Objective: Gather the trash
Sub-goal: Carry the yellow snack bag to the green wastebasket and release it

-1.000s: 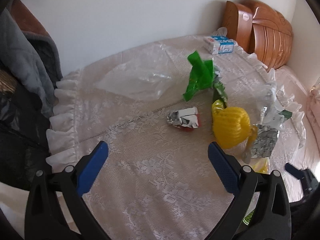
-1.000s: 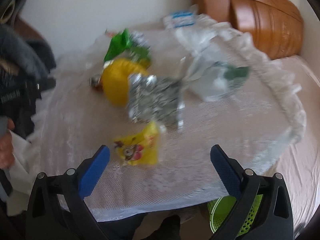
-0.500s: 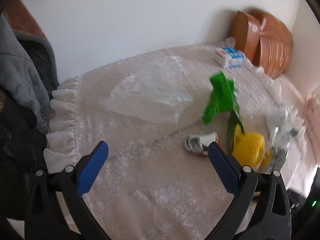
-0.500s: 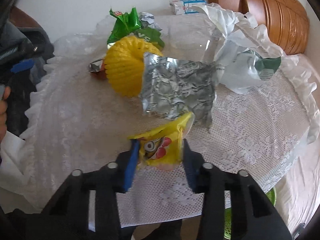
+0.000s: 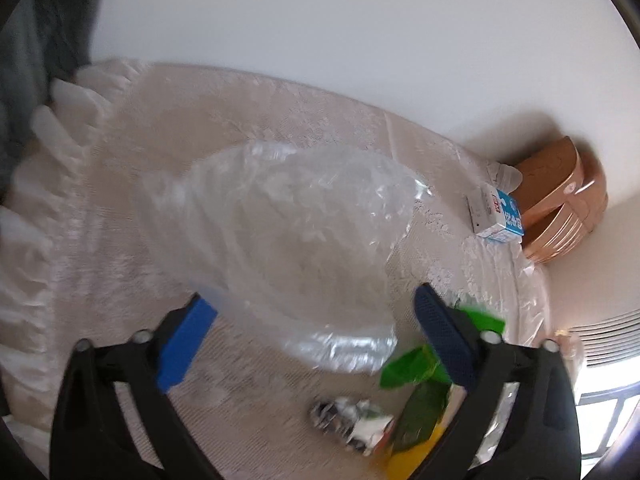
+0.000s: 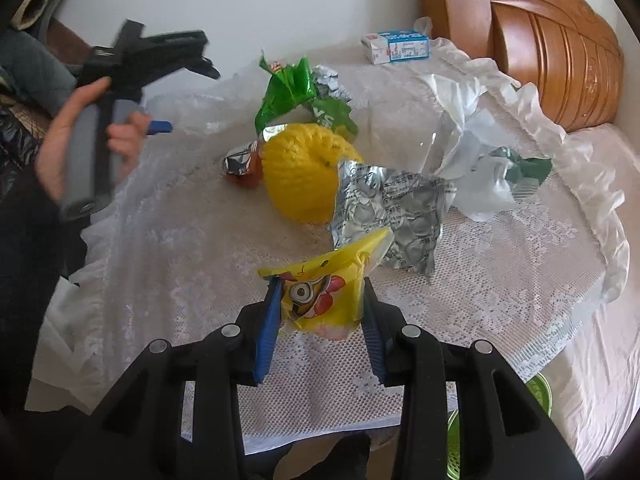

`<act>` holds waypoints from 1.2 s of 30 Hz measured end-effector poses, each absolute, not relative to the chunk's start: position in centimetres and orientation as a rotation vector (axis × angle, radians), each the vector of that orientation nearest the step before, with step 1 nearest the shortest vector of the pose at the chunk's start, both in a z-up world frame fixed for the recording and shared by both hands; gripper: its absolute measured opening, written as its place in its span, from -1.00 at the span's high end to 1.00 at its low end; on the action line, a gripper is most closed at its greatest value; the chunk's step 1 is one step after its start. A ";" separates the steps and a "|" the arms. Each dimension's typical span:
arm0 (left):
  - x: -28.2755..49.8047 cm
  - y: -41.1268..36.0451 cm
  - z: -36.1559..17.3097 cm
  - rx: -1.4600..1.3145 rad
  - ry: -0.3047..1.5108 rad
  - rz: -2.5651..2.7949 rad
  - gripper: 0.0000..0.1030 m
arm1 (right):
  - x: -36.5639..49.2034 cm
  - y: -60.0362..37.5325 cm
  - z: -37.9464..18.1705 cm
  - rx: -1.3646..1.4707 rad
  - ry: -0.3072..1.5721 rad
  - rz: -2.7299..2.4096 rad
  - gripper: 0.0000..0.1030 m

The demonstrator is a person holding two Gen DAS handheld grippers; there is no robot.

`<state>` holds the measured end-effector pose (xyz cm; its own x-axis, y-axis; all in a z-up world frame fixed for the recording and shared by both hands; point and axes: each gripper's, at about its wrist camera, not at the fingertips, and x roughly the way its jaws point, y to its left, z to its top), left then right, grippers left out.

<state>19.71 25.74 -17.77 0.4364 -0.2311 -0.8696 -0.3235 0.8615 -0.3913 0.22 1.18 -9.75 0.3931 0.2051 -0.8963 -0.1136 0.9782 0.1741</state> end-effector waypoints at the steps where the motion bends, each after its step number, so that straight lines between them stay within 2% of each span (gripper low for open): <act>1: 20.1 25.5 -18.3 -0.566 1.157 0.058 -0.31 | 0.2 1.0 -9.7 0.093 1.148 0.194 0.24; 2: 20.4 25.3 -18.9 -0.572 1.175 0.054 -0.21 | 0.1 0.8 -9.6 0.099 1.147 0.186 0.24; 4: 20.4 25.1 -19.4 -0.587 1.176 0.047 0.22 | 0.1 0.1 -9.5 0.121 1.143 0.168 0.24; 5: 20.1 25.0 -19.6 -0.589 1.165 0.054 0.32 | 0.1 -0.2 -9.4 0.132 1.141 0.160 0.24; 7: 19.8 25.0 -19.7 -0.581 1.153 0.075 0.66 | 0.1 -1.0 -9.3 0.160 1.137 0.145 0.24; 10: 19.3 25.3 -19.6 -0.589 1.145 0.076 0.83 | 0.1 -2.0 -9.0 0.190 1.122 0.133 0.24; 16: 16.6 26.7 -15.5 -0.549 1.030 0.072 0.88 | -0.5 -4.5 -7.4 0.230 1.053 0.112 0.24; 26: 6.8 23.5 -2.7 -0.325 0.788 -0.099 0.88 | -4.8 -14.5 -4.6 0.307 0.933 -0.075 0.24; 31: 1.3 18.0 2.1 -0.212 0.723 -0.296 0.88 | -8.7 -20.2 -4.0 0.305 0.909 -0.216 0.24; 36: -3.6 9.1 4.1 -0.140 0.731 -0.602 0.88 | -13.8 -25.3 -3.6 0.317 0.887 -0.352 0.24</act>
